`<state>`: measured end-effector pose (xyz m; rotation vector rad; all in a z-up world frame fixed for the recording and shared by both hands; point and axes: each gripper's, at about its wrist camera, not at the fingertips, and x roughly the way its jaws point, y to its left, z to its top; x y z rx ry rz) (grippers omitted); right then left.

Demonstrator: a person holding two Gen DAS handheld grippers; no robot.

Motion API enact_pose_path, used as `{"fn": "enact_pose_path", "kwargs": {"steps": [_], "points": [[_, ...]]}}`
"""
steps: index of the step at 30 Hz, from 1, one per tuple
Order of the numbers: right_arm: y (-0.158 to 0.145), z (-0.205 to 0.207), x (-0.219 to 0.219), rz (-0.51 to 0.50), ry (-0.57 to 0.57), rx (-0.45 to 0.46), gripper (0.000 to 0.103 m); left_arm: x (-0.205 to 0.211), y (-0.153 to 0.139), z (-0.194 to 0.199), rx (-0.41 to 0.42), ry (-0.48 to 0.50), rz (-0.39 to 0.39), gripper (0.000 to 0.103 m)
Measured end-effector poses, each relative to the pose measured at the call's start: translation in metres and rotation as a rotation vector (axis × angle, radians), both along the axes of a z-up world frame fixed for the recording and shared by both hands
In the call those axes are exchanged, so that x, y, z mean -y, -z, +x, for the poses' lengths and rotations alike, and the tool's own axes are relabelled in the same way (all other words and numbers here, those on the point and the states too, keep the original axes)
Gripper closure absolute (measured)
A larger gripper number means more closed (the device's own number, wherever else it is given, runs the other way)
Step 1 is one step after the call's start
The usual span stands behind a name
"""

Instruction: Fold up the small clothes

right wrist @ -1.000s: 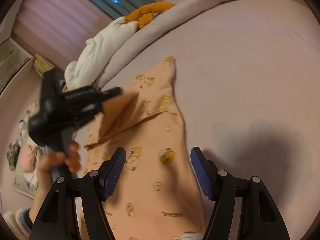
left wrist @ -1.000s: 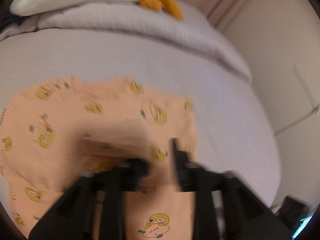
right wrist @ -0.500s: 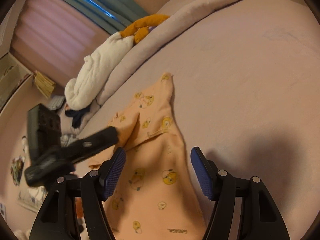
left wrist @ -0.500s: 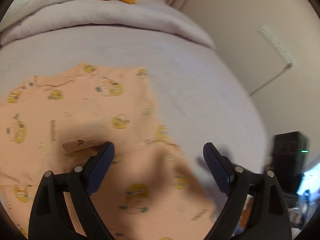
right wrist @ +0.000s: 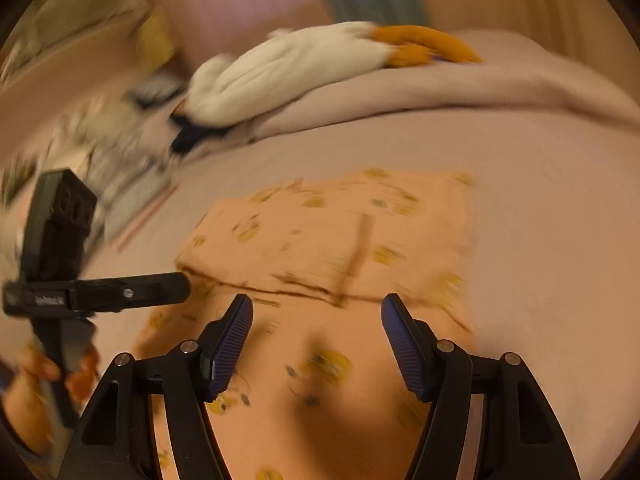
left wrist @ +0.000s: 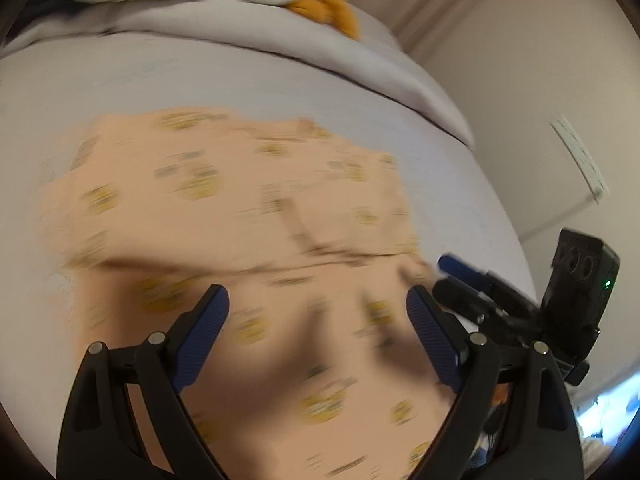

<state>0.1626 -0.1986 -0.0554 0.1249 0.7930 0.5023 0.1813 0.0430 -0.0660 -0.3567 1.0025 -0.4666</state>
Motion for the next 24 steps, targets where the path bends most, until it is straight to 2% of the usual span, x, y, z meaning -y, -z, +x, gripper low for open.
{"fn": "enact_pose_path", "kwargs": {"steps": [2,6,8,10,11,12,13,15,18,21,22,24], "points": [[0.006,0.015,-0.023,-0.056,-0.061,-0.001,0.036,-0.027,0.008,-0.007,-0.015,-0.066,-0.020,0.013],[0.017,0.040,-0.051,-0.144,-0.112,-0.013,0.037,-0.075,0.019,-0.023,-0.045,-0.184,-0.071,0.013],[0.022,0.049,-0.062,-0.212,-0.124,-0.010,0.049,-0.091,0.021,-0.031,-0.055,-0.224,-0.092,0.013],[0.028,0.053,-0.066,-0.280,-0.141,-0.033,0.070,-0.103,0.018,-0.037,-0.061,-0.254,-0.114,0.013],[0.031,0.056,-0.066,-0.302,-0.144,-0.043,0.072,-0.108,0.016,-0.040,-0.062,-0.262,-0.126,0.013],[0.033,0.056,-0.066,-0.312,-0.146,-0.048,0.079,-0.112,0.017,-0.040,-0.063,-0.273,-0.144,0.013],[0.032,0.056,-0.063,-0.314,-0.140,-0.044,0.091,-0.115,0.018,-0.041,-0.063,-0.278,-0.154,0.013],[0.025,0.057,-0.057,-0.268,-0.111,-0.050,0.092,-0.116,0.019,-0.041,-0.066,-0.282,-0.176,0.013],[0.014,0.054,-0.022,-0.103,0.001,-0.062,0.093,-0.113,0.018,-0.041,-0.064,-0.271,-0.186,0.013],[0.012,0.044,0.028,0.129,0.123,-0.102,0.093,-0.114,0.015,-0.045,-0.061,-0.258,-0.192,0.013],[0.017,0.039,0.052,0.247,0.164,-0.133,0.093,-0.112,0.015,-0.045,-0.061,-0.255,-0.192,0.013],[0.030,0.035,0.079,0.376,0.205,-0.195,0.093,-0.115,0.017,-0.045,-0.065,-0.254,-0.194,0.013]]}}
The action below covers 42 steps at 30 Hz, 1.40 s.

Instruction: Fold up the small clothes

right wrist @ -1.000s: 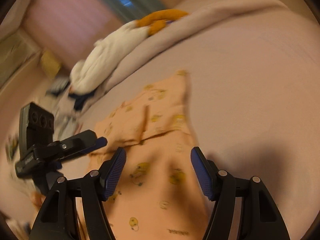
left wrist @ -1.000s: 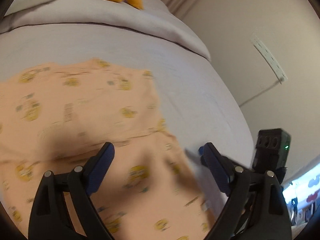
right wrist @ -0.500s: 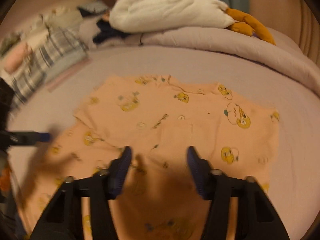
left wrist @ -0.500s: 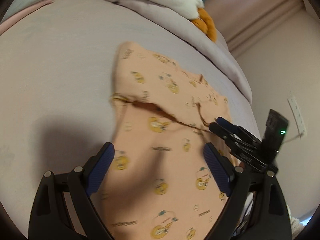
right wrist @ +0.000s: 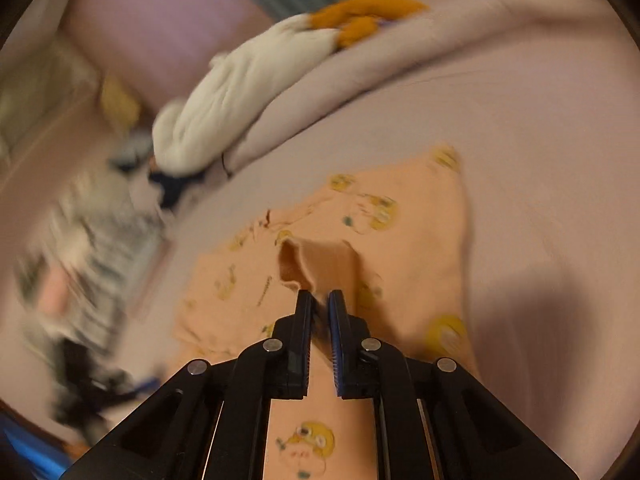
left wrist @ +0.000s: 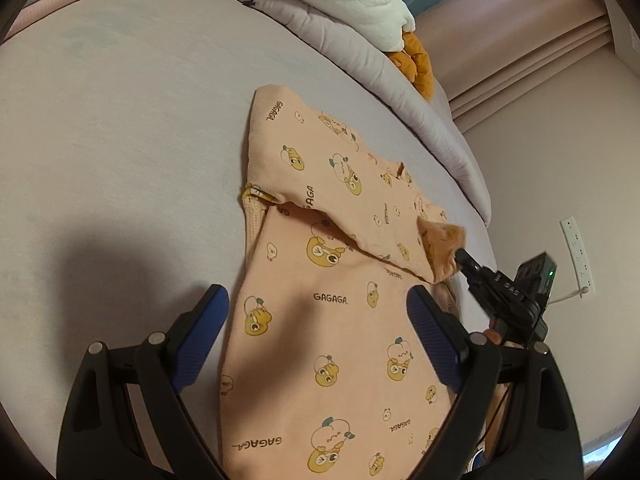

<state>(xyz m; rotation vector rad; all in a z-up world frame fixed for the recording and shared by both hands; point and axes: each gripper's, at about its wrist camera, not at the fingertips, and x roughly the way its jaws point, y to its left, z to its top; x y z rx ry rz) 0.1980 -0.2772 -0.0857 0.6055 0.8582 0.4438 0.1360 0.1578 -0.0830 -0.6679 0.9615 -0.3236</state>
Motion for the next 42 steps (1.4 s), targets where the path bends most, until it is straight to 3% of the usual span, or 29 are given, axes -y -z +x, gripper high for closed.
{"fn": "enact_pose_path", "kwargs": {"steps": [2,4,7,9,12,14,16,18,22,24,25,29,33,35,37,40,42], "points": [[0.011,-0.001,0.016,0.061,0.047,-0.050,0.090,0.000,0.002,0.001,-0.006,-0.004,-0.002,0.013],[0.016,-0.002,0.027,0.145,0.075,-0.065,0.071,0.001,0.002,0.001,-0.009,-0.008,-0.002,0.013],[0.013,-0.002,0.032,0.233,0.087,-0.051,0.052,0.001,0.003,-0.002,-0.012,-0.005,0.012,0.013],[0.010,-0.001,0.032,0.255,0.090,-0.052,0.052,0.001,0.004,-0.004,-0.016,-0.006,0.019,0.013],[0.009,0.006,0.014,0.145,0.077,-0.091,0.053,0.000,0.005,-0.006,-0.021,-0.010,0.021,0.013],[0.013,0.015,0.001,0.032,0.057,-0.151,0.066,0.000,0.006,-0.007,-0.024,-0.014,0.024,0.013],[0.010,0.019,-0.007,-0.066,0.052,-0.153,0.094,0.000,0.007,-0.008,-0.026,-0.016,0.020,0.013],[-0.001,0.018,-0.012,-0.130,0.050,-0.113,0.096,0.000,0.006,-0.009,-0.029,-0.015,0.023,0.013],[-0.023,0.018,-0.003,-0.160,0.089,-0.045,0.097,-0.001,0.007,-0.011,-0.031,-0.013,0.034,0.013],[-0.019,0.029,-0.003,-0.240,0.107,-0.064,0.097,-0.002,0.008,-0.011,-0.034,-0.013,0.031,0.013],[-0.016,0.034,-0.003,-0.329,0.129,-0.083,0.097,-0.002,0.009,-0.011,-0.038,-0.015,0.034,0.013],[-0.006,0.037,0.000,-0.331,0.117,-0.134,0.096,-0.004,0.009,-0.015,-0.035,-0.017,0.033,0.013],[-0.026,0.018,-0.003,-0.398,0.196,-0.014,0.085,-0.005,0.010,-0.019,-0.044,-0.019,0.043,0.013],[-0.031,0.009,-0.005,-0.348,0.190,0.062,0.085,-0.005,0.009,-0.023,-0.044,-0.017,0.045,0.013],[-0.021,0.013,-0.012,-0.346,0.123,0.032,0.085,-0.002,0.008,-0.026,-0.043,-0.010,0.049,0.013],[0.009,0.025,-0.028,-0.478,0.044,-0.070,0.085,0.001,0.007,-0.032,-0.047,0.000,0.061,0.013],[0.005,0.020,-0.029,-0.494,0.052,-0.047,0.085,0.003,0.006,-0.038,-0.053,0.002,0.068,0.013]]}}
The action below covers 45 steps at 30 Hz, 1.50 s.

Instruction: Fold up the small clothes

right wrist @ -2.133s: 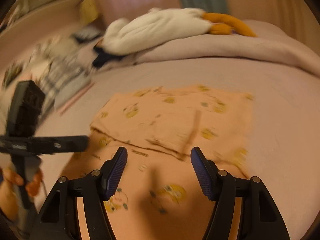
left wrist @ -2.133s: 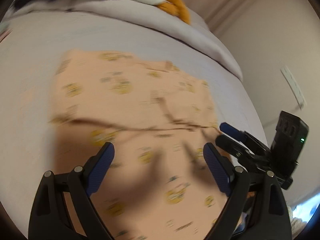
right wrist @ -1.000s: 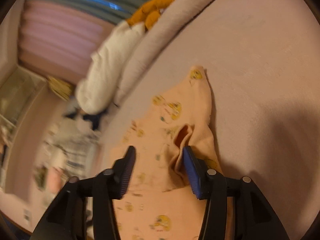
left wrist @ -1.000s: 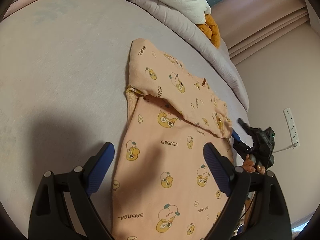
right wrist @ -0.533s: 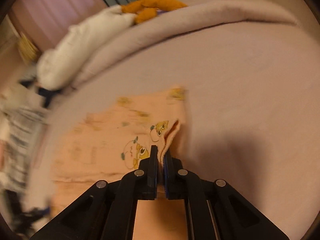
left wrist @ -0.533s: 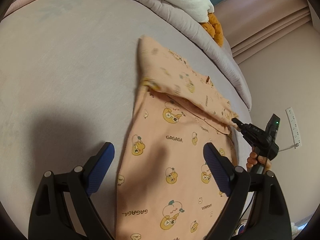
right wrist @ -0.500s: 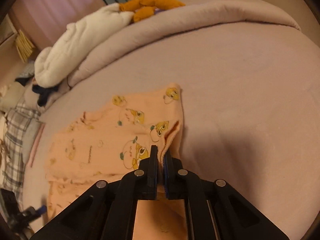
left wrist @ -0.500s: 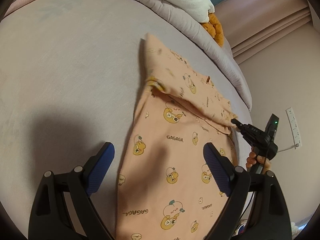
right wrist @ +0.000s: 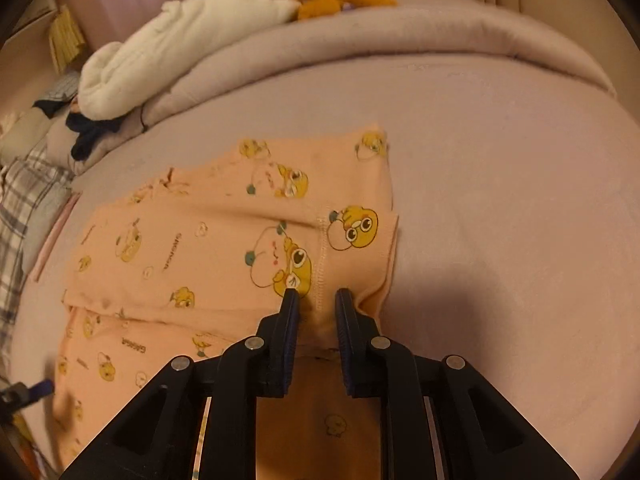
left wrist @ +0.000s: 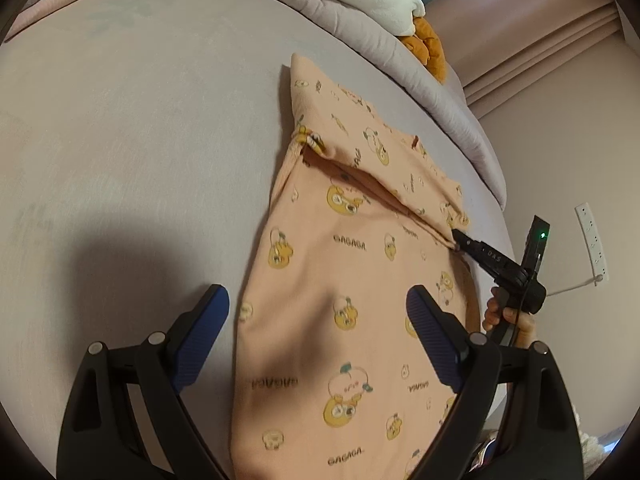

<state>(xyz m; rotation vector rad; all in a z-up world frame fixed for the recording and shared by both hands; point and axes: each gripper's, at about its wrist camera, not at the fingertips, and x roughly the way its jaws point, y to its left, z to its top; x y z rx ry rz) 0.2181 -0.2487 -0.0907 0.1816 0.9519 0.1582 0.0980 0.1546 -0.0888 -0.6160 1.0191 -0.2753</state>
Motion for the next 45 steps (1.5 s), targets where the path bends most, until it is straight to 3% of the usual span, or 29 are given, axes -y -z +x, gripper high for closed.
{"fn": "enact_pose_path", "kwargs": {"steps": [3,7,14,21,31,38,43,45], "points": [[-0.017,-0.016,0.005,0.078,-0.015,0.007,0.081,0.003,-0.003,-0.011,0.001,0.014,0.023,0.013],[-0.032,-0.059,0.014,0.146,-0.091,0.004,0.055,0.002,-0.005,-0.028,0.003,0.028,0.025,0.013],[-0.012,-0.127,0.038,0.159,-0.113,-0.083,0.055,0.003,0.005,-0.058,-0.028,0.071,0.019,0.013],[-0.001,-0.174,0.062,0.233,-0.124,-0.186,0.055,0.005,0.017,-0.082,-0.046,0.109,-0.044,0.013],[0.015,-0.158,0.034,0.401,-0.205,-0.207,0.055,0.022,0.020,-0.068,-0.023,0.147,-0.110,0.015],[0.024,-0.129,0.032,0.545,-0.181,-0.188,0.055,0.020,0.024,-0.045,-0.024,0.107,-0.134,0.032],[0.021,-0.140,0.033,0.556,-0.204,-0.185,0.055,0.018,0.025,-0.052,-0.029,0.120,-0.133,0.052],[0.022,-0.146,0.035,0.557,-0.221,-0.194,0.055,0.018,0.027,-0.061,-0.034,0.137,-0.133,0.054]]}}
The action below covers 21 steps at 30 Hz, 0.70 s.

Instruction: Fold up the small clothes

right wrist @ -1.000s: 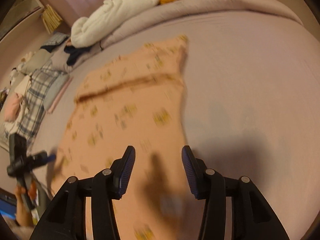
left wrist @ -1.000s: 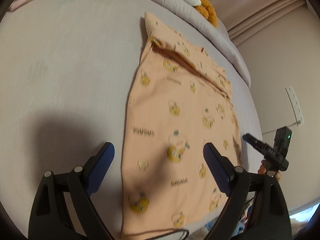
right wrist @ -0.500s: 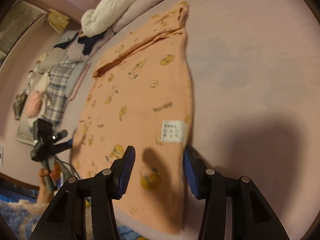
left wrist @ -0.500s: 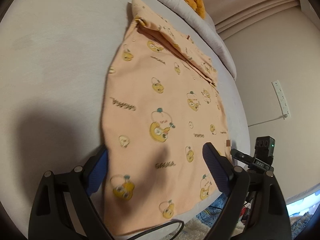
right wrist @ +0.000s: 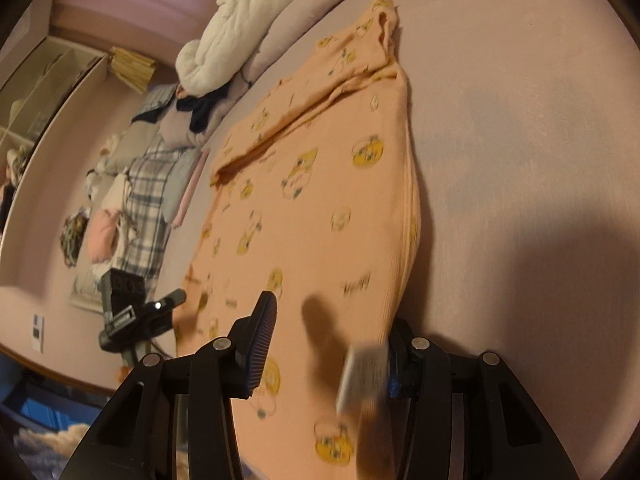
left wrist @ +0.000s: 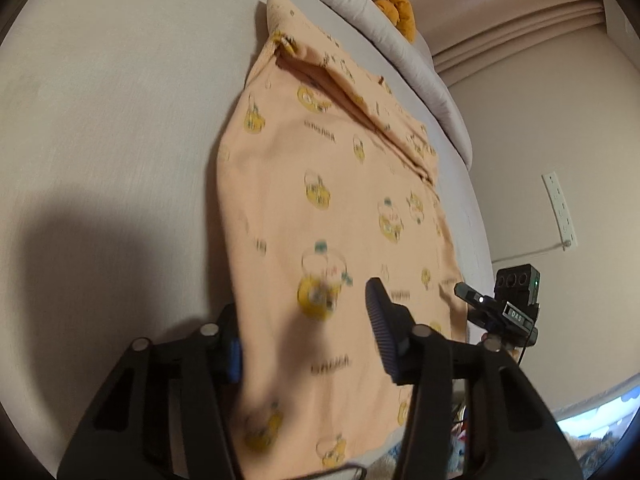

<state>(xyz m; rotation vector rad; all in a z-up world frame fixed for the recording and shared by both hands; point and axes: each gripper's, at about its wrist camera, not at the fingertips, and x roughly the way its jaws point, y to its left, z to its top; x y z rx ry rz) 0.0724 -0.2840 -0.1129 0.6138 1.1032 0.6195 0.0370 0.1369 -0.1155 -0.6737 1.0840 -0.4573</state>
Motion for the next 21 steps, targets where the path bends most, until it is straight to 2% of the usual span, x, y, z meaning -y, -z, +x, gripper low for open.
{"fn": "enact_pose_path", "kwargs": {"steps": [3,6,9,12,14,16,18,21], "points": [[0.000,-0.016,-0.001,-0.004,-0.029,-0.006,0.055,0.001,0.001,-0.016,0.003,0.023,0.005,0.056],[-0.001,-0.033,-0.004,-0.012,-0.055,-0.017,0.055,0.002,0.002,-0.032,-0.004,0.043,0.001,0.063],[-0.001,-0.040,-0.005,-0.011,-0.067,-0.038,0.055,0.002,0.006,-0.046,-0.017,0.052,-0.027,0.064],[-0.002,-0.046,-0.007,-0.021,-0.075,-0.041,0.055,0.003,0.010,-0.056,-0.036,0.057,-0.051,0.074],[-0.002,-0.047,-0.011,-0.048,-0.070,-0.029,0.063,0.001,0.014,-0.058,-0.042,0.044,-0.063,0.083],[0.000,-0.046,-0.011,-0.068,-0.056,-0.030,0.083,-0.001,0.016,-0.056,-0.055,0.024,-0.083,0.096],[0.003,-0.045,-0.011,-0.079,-0.046,-0.033,0.093,-0.004,0.020,-0.054,-0.063,0.006,-0.120,0.097],[-0.001,-0.044,-0.013,-0.055,-0.045,-0.013,0.095,-0.007,0.013,-0.053,-0.036,-0.006,-0.153,0.099]]}}
